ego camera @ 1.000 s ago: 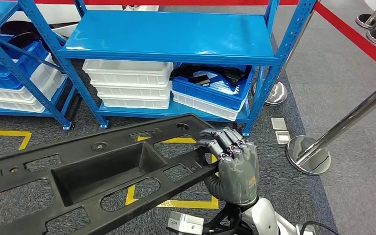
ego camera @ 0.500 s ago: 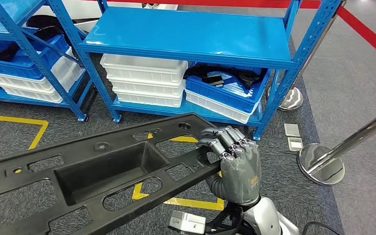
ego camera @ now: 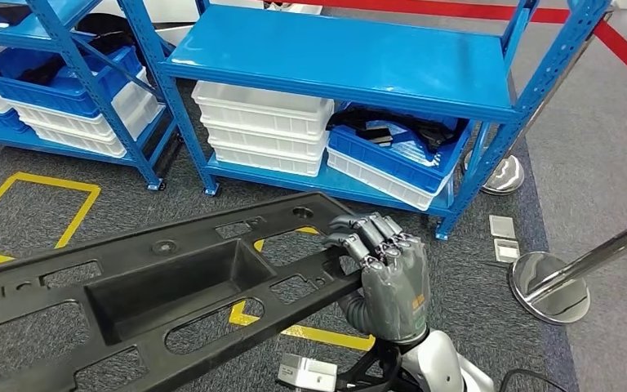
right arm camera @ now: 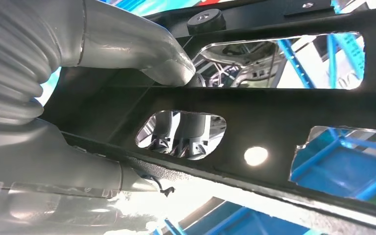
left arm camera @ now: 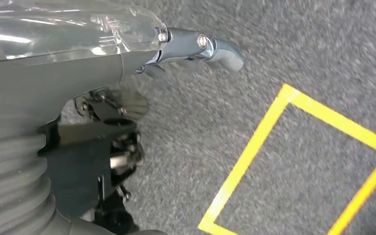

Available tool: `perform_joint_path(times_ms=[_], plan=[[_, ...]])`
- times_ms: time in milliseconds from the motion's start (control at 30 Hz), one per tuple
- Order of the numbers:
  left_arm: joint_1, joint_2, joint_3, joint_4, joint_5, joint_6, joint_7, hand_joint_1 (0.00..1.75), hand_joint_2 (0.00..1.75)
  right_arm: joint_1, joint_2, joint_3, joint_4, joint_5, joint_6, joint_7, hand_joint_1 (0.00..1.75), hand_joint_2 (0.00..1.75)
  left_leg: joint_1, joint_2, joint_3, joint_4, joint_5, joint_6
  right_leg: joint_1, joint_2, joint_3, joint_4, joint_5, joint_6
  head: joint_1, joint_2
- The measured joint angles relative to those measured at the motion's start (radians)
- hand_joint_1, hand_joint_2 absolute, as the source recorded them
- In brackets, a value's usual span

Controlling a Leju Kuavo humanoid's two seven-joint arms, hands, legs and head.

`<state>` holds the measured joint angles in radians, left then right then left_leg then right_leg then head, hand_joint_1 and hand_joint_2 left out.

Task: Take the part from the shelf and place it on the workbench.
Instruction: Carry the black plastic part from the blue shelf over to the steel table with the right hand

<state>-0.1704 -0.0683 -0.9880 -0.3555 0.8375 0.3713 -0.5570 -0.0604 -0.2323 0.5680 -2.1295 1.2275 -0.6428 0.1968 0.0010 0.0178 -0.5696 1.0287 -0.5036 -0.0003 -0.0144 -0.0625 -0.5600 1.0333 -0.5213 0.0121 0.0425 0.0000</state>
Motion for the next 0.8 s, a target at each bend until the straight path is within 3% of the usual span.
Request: perform_joint_path(times_ms=[67,100,167,200,233,267,333,400,467,500,567,633,700,733,767,800], plan=[[-0.001,0.000,0.000,0.000,0.000,0.000,0.000,0.00,1.75,0.000,0.000,0.000,0.000,0.000,0.000,0.000,1.75,1.75,0.004,-0.007,0.001,-0.010,0.009,0.014,-0.002,0.014,-0.008,0.021,-0.021,0.009,0.002,0.000],[-0.002,0.000,0.000,0.000,0.000,0.000,0.000,0.00,1.75,0.000,0.000,0.000,0.000,0.000,0.000,0.000,1.75,1.75,0.007,-0.010,0.001,-0.015,0.013,0.021,-0.003,0.028,-0.025,0.059,-0.048,0.012,0.005,0.000],[-0.002,-0.001,0.000,0.000,-0.001,0.000,0.000,0.00,1.75,0.001,0.000,0.000,0.000,0.000,0.000,-0.001,1.75,1.75,0.005,-0.018,-0.002,-0.016,0.016,0.027,-0.004,0.051,-0.081,0.185,-0.114,0.015,0.013,0.000],[-0.002,-0.001,0.000,0.000,0.000,0.000,0.000,0.00,1.75,0.002,0.000,0.000,0.000,0.000,0.000,-0.001,1.75,1.75,0.004,-0.024,-0.004,-0.015,0.017,0.028,-0.003,0.055,-0.107,0.243,-0.134,0.017,0.015,0.000],[-0.002,-0.001,0.001,0.000,0.000,0.000,0.000,0.00,1.75,0.003,0.000,0.000,0.000,0.000,0.000,-0.001,1.75,1.75,0.003,-0.030,-0.005,-0.014,0.017,0.029,-0.003,0.057,-0.119,0.271,-0.135,0.017,0.016,0.000],[-0.002,-0.001,0.001,0.000,0.000,0.000,0.000,0.00,1.75,0.003,0.000,0.000,0.000,0.000,0.000,-0.001,1.75,1.75,0.003,-0.038,-0.005,-0.013,0.017,0.029,-0.003,0.058,-0.113,0.259,-0.115,0.016,0.017,0.000],[-0.002,-0.001,0.001,0.000,0.000,0.000,0.000,0.00,1.75,0.003,0.000,0.000,0.000,0.000,0.000,-0.001,1.75,1.75,0.004,-0.054,-0.006,-0.007,0.015,0.027,-0.005,0.070,-0.055,0.138,-0.045,0.012,0.019,0.000],[-0.003,-0.001,0.001,0.000,0.000,0.000,0.000,0.00,1.75,0.003,0.000,0.000,0.000,0.000,0.000,-0.001,1.75,1.75,0.002,-0.068,-0.015,0.004,0.014,0.019,-0.006,0.099,-0.009,0.030,-0.007,0.008,0.020,0.000],[-0.003,-0.001,0.001,0.000,0.002,0.000,0.000,0.00,1.75,0.004,0.000,0.000,0.000,0.000,0.000,-0.002,1.75,1.75,0.003,-0.080,-0.026,0.009,0.017,0.008,-0.004,0.113,-0.004,0.008,-0.007,0.004,0.019,0.000],[-0.002,-0.001,0.001,0.000,0.002,0.001,0.000,0.00,1.75,0.003,0.000,0.000,0.000,-0.001,0.000,-0.002,1.75,1.75,0.004,-0.086,-0.029,0.008,0.019,0.001,-0.005,0.107,-0.005,0.007,-0.005,0.000,0.018,0.000],[-0.001,-0.001,0.001,0.000,0.004,0.003,0.000,0.00,1.75,0.001,0.001,0.000,0.000,-0.003,0.000,-0.004,1.75,1.75,0.004,-0.077,-0.035,0.027,0.005,-0.011,-0.008,0.091,-0.002,0.000,0.001,-0.012,0.015,0.000],[-0.002,-0.001,0.001,0.000,0.006,0.004,0.000,0.00,1.75,-0.001,0.003,0.000,0.000,-0.004,0.000,-0.006,1.75,1.75,0.006,-0.050,-0.070,0.112,-0.046,-0.023,-0.010,0.071,0.000,-0.005,0.004,-0.020,0.007,0.000],[-0.002,-0.001,0.001,0.000,0.008,0.005,0.000,0.00,1.75,-0.001,0.005,0.000,0.000,-0.006,0.001,-0.008,1.75,1.75,0.010,-0.035,-0.127,0.237,-0.102,-0.032,-0.009,0.052,0.000,-0.004,0.003,-0.023,0.001,0.000],[0.000,0.000,0.001,0.000,0.008,0.005,0.000,0.00,1.75,-0.001,0.006,0.000,0.000,-0.007,0.001,-0.008,1.75,1.75,0.011,-0.031,-0.143,0.274,-0.110,-0.034,-0.009,0.043,0.000,-0.004,0.002,-0.024,0.001,0.000],[0.001,0.000,0.001,0.000,0.009,0.006,0.000,0.00,1.75,-0.002,0.006,0.000,0.000,-0.008,0.001,-0.009,1.75,1.75,0.012,-0.029,-0.142,0.275,-0.100,-0.035,-0.009,0.035,0.000,-0.003,0.001,-0.024,0.001,0.000],[0.002,0.000,0.001,0.000,0.009,0.006,0.000,0.00,1.75,-0.002,0.007,0.000,0.000,-0.009,0.001,-0.009,1.75,1.75,0.013,-0.025,-0.120,0.234,-0.072,-0.034,-0.010,0.028,0.002,-0.003,0.000,-0.023,0.000,0.000]])
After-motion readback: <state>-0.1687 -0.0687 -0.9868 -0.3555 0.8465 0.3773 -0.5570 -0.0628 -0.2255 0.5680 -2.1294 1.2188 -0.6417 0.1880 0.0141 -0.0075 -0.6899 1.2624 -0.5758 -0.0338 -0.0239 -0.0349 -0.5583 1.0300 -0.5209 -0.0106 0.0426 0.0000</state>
